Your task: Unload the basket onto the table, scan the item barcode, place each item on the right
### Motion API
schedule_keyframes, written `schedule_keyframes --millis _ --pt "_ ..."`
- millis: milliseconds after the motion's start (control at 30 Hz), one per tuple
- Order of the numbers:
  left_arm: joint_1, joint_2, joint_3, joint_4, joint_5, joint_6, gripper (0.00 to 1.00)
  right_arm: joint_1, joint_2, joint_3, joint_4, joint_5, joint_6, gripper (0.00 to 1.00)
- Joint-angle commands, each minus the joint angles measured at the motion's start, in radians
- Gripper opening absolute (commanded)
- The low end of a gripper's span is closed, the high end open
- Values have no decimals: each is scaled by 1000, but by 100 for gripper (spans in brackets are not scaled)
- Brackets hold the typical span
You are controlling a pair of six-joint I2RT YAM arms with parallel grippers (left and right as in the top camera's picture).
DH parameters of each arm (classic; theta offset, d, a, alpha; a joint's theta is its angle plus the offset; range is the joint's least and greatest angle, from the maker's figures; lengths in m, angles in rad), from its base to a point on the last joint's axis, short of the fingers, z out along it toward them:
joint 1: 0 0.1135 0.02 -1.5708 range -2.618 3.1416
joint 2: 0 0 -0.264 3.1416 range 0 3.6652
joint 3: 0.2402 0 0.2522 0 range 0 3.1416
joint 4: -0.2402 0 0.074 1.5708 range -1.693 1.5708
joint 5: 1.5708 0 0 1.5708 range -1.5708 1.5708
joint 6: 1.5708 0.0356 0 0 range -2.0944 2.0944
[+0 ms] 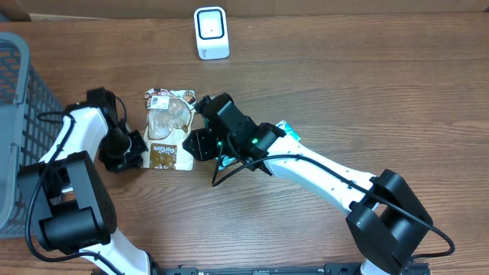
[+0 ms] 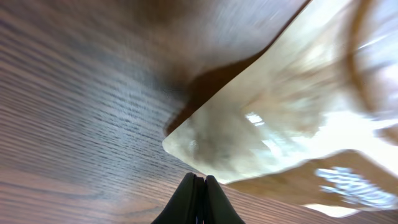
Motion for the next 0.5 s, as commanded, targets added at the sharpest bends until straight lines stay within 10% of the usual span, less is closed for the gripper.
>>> schedule_keyframes --millis 0,467 --pt "-5 -27 108 -36 15 19 4 -8 3 42 4 49 -40 22" --pt "-7 -150 248 -98 14 34 4 -3 206 320 -71 91 -137 10"
